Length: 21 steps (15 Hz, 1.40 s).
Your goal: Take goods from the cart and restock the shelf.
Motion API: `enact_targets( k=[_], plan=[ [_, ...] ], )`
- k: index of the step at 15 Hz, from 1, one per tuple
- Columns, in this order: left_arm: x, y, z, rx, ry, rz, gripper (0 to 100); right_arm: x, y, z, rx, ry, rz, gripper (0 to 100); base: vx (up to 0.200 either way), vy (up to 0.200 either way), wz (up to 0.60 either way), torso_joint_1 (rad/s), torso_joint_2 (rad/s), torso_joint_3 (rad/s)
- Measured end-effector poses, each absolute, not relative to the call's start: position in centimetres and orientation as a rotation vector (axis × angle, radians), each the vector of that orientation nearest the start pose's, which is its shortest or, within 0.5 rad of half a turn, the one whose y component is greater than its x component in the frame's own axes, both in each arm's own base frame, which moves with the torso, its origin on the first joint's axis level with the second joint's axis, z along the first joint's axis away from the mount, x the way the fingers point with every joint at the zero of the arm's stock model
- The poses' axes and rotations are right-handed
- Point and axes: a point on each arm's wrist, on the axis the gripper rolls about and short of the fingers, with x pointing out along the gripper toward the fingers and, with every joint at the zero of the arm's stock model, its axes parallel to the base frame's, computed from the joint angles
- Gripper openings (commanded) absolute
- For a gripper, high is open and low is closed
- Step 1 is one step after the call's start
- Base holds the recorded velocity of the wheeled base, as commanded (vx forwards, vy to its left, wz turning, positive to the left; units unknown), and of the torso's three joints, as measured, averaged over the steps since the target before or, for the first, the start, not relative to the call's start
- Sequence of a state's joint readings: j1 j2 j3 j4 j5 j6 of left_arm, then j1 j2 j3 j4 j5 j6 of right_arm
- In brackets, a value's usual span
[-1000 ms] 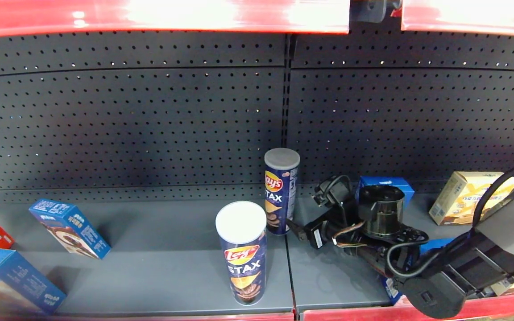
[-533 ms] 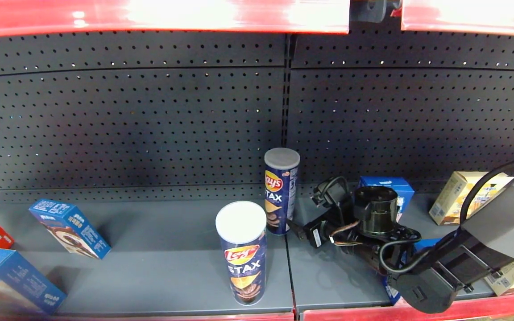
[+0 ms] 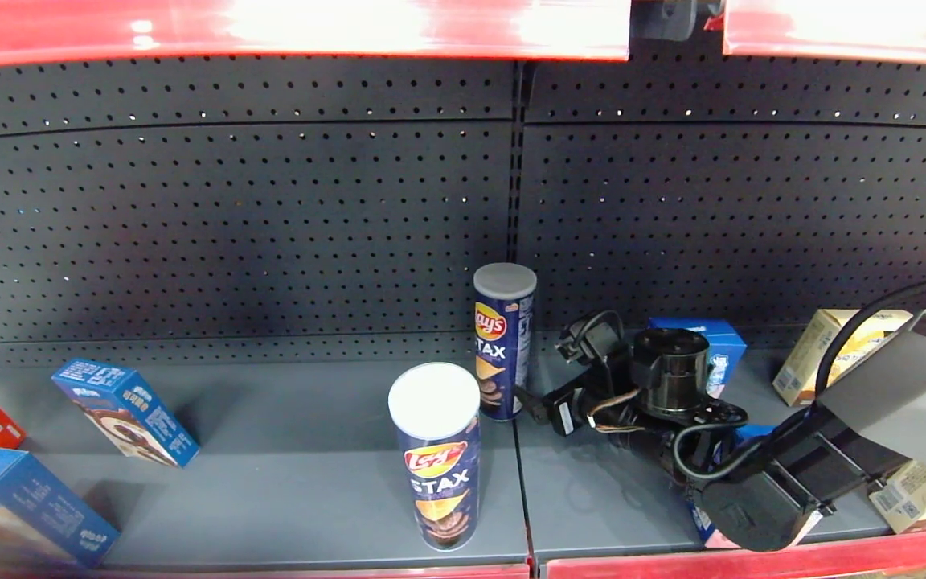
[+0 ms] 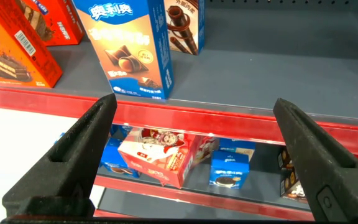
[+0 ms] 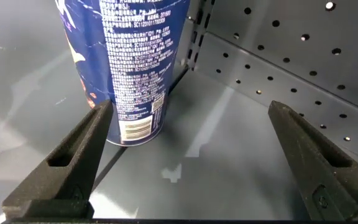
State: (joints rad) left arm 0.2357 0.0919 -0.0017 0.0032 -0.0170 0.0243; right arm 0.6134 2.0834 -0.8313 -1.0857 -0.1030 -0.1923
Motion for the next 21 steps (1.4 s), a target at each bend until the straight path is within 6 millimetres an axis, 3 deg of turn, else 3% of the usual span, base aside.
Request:
enact_targets(
  k=[5, 10, 14, 21],
  plan=[
    [-1.5, -0.4, 7.7, 0.012, 0.095, 0.217, 100, 30.5, 21.7, 10.3, -0.251, 0.104, 0.537, 100, 0.0, 0.0, 0.0, 0.0, 0.0, 0.0],
    [-1.5, -0.4, 7.7, 0.012, 0.095, 0.217, 100, 28.9, 23.1, 11.0, -0.252, 0.082, 0.588, 100, 0.0, 0.0, 0.0, 0.0, 0.0, 0.0],
    [-1.5, -0.4, 7.7, 0.012, 0.095, 0.217, 100, 28.0, 23.0, 13.2, -0.243, 0.044, 0.455, 100, 0.0, 0.0, 0.0, 0.0, 0.0, 0.0],
    [-1.5, -0.4, 7.7, 0.012, 0.095, 0.217, 100, 27.7, 22.6, 13.6, -0.262, 0.075, 0.359, 100, 0.0, 0.0, 0.0, 0.0, 0.0, 0.0]
  ],
)
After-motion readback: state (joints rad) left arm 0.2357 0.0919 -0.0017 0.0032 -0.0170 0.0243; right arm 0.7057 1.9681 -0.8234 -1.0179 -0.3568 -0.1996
